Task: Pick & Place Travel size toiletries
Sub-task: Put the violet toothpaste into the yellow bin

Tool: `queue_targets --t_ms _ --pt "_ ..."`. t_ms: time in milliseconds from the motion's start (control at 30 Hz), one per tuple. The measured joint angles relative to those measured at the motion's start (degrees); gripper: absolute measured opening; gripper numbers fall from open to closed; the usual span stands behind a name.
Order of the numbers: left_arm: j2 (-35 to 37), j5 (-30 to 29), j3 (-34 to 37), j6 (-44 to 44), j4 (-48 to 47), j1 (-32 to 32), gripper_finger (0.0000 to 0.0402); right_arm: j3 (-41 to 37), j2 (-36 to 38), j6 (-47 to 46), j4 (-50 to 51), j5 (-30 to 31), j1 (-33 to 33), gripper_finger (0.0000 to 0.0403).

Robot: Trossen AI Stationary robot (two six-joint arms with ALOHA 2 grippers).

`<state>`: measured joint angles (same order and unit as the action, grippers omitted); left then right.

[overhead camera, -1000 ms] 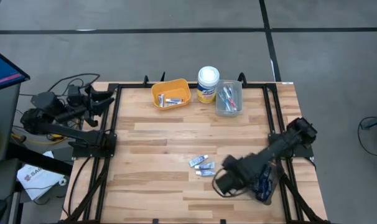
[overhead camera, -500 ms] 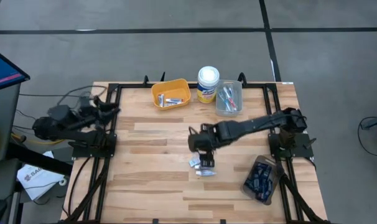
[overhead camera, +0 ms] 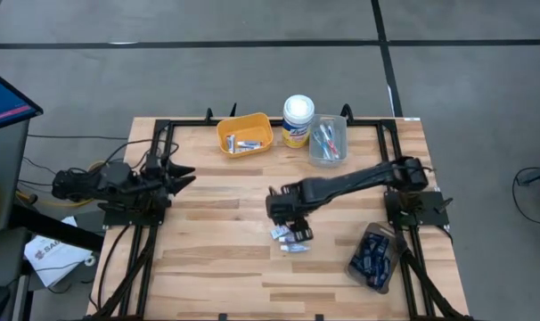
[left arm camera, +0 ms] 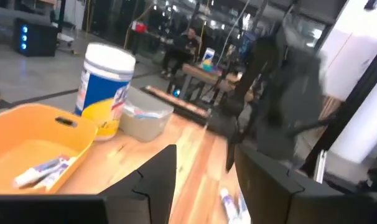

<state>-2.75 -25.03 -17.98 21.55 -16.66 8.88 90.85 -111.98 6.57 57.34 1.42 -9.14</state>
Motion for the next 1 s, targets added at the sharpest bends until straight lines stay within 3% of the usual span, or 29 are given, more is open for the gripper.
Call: queue_targets --t_ms 167,367,767,1000 --pt "-0.2 -0.1 0.0 0.2 1.6 0.0 0.0159 -1.9 -3.4 0.1 0.5 -0.3 -0.6 0.0199" --pt "-0.7 -0.1 0.0 0.4 1.6 0.0 0.0159 -6.4 -3.6 0.1 -8.0 0.0 -0.4 0.0193" --pt "-0.9 -0.4 0.0 0.3 2.3 0.0 0.0159 -14.7 -3.5 0.0 -15.4 0.0 -0.1 0.0177" --pt "-0.9 -0.4 0.0 0.2 2.7 0.0 0.0159 -16.1 -3.2 -0.4 -17.6 -0.3 0.2 0.0122"
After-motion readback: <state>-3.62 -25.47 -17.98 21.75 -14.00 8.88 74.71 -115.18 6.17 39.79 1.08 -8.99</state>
